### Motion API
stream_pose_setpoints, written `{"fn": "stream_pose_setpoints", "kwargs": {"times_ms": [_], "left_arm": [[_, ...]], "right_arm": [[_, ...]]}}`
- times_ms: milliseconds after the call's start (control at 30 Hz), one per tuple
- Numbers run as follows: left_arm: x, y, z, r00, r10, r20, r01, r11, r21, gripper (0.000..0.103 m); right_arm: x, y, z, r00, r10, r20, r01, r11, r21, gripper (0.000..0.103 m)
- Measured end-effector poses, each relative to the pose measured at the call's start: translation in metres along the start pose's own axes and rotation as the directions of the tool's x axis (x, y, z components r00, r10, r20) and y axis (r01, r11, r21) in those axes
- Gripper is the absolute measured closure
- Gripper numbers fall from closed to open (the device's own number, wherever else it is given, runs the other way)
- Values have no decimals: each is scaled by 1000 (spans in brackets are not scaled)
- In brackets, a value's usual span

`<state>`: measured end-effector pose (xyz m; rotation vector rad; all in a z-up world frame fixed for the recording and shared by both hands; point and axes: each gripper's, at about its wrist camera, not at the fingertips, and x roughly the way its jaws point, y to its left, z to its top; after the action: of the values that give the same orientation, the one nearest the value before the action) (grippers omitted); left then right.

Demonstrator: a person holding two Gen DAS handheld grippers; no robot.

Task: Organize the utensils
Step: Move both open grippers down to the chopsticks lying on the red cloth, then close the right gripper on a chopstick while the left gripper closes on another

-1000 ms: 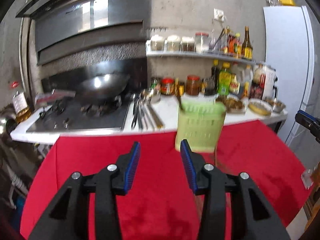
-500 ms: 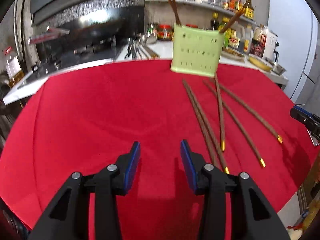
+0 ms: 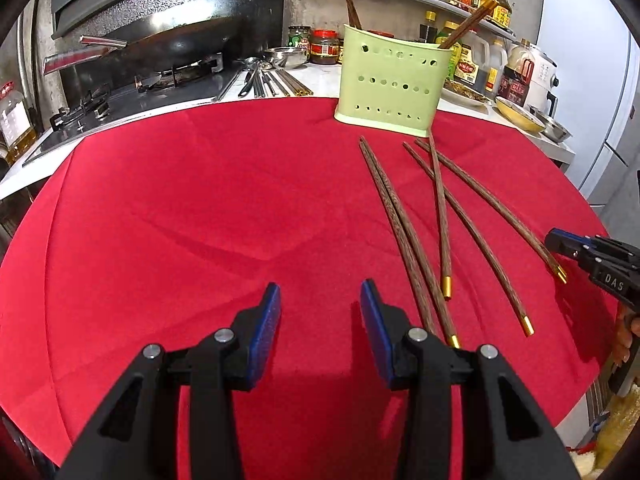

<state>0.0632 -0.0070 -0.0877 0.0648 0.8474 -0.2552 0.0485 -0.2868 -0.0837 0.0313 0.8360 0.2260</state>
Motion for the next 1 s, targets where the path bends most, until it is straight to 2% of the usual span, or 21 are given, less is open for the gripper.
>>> {"fn": "stream_pose_setpoints", "kwargs": {"times_ms": [67, 233, 367, 433, 567, 733, 867, 1000], "left_arm": [[1, 0, 1, 1000, 1, -2, -1, 1000, -3, 62], [3, -1, 2, 1000, 0, -7, 0, 1000, -5, 62], [3, -5, 3, 1000, -9, -12, 9, 1000, -3, 62], [2, -8, 3, 1000, -24, -14, 24, 1000, -6, 62], [4, -17, 5, 996, -80, -26, 80, 997, -10, 62], [12, -34, 7, 995, -93, -41, 94, 995, 20, 67], [20, -45, 9, 995, -77, -69, 80, 996, 36, 72], [22, -55, 7, 996, -17, -82, 25, 995, 98, 73]], "right_arm": [[3, 0, 0, 1000, -19, -5, 19, 1000, -10, 91], [8, 1, 0, 999, -8, -33, 7, 1000, -19, 91], [9, 6, 0, 999, -48, -23, 47, 998, -47, 91], [8, 8, -4, 997, -72, -10, 71, 996, -50, 95], [2, -3, -8, 996, -90, -5, 90, 996, 11, 95], [-3, -11, -12, 996, -95, -1, 95, 994, 50, 95], [-4, -12, -13, 996, -92, 4, 92, 994, 53, 95], [-4, -12, -14, 996, -89, 6, 89, 994, 57, 95]]}}
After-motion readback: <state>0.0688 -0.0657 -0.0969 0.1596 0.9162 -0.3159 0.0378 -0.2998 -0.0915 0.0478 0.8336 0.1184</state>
